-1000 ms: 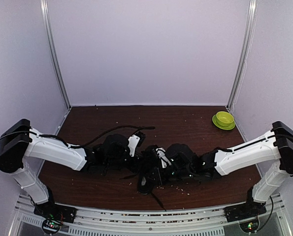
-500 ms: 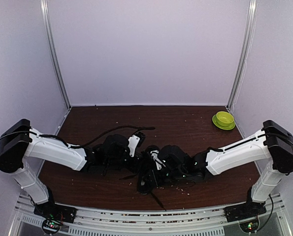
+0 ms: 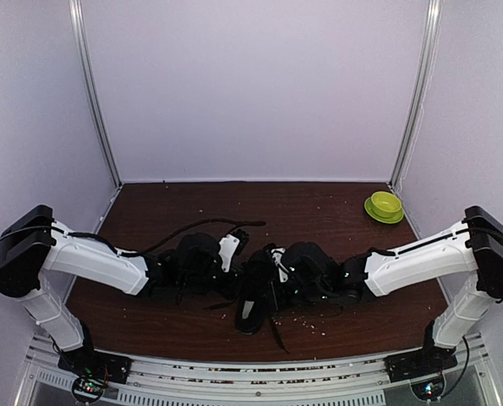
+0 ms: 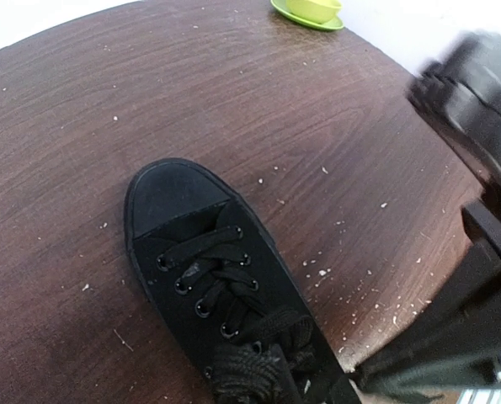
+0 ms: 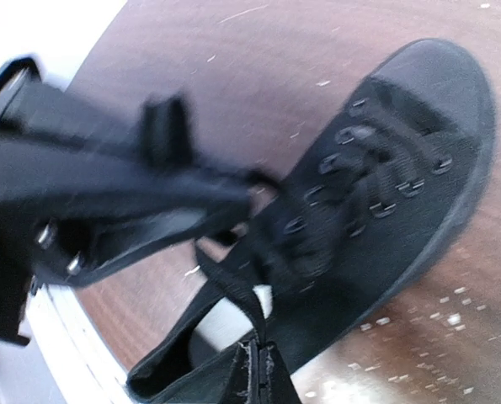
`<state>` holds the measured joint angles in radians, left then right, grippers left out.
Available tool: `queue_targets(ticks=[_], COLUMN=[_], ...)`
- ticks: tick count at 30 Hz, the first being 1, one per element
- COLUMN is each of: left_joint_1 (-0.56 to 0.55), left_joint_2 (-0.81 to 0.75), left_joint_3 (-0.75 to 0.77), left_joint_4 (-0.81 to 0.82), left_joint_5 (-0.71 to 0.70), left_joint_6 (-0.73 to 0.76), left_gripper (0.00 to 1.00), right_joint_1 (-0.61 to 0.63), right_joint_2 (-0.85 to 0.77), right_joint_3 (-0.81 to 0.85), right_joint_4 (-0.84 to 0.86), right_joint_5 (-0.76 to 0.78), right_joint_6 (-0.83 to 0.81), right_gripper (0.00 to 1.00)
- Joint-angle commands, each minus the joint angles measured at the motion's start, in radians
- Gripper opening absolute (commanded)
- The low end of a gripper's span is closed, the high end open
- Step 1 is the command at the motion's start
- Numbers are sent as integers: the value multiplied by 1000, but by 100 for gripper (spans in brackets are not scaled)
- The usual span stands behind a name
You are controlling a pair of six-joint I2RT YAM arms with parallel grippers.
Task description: Tie the shoes
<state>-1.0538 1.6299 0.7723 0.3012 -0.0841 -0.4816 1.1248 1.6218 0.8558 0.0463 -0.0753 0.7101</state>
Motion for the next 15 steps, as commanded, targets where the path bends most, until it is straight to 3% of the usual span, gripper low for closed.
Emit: queue_targets(ticks=[1, 15], left_joint_1=[1, 1], left_joint_2=[-7, 8], left_joint_3=[-23, -26], left_joint_4=[86, 110], left_joint_5=[34, 61], left_joint_6=[28, 40], left_gripper=[0, 0], right_joint_1=[-39, -98], right_joint_2=[-30, -37], right_joint_3=[-9, 70], right_joint_4=[-46, -83], right_joint_5=[42, -1], right_joint_6=[-13, -45], right_gripper=[0, 0])
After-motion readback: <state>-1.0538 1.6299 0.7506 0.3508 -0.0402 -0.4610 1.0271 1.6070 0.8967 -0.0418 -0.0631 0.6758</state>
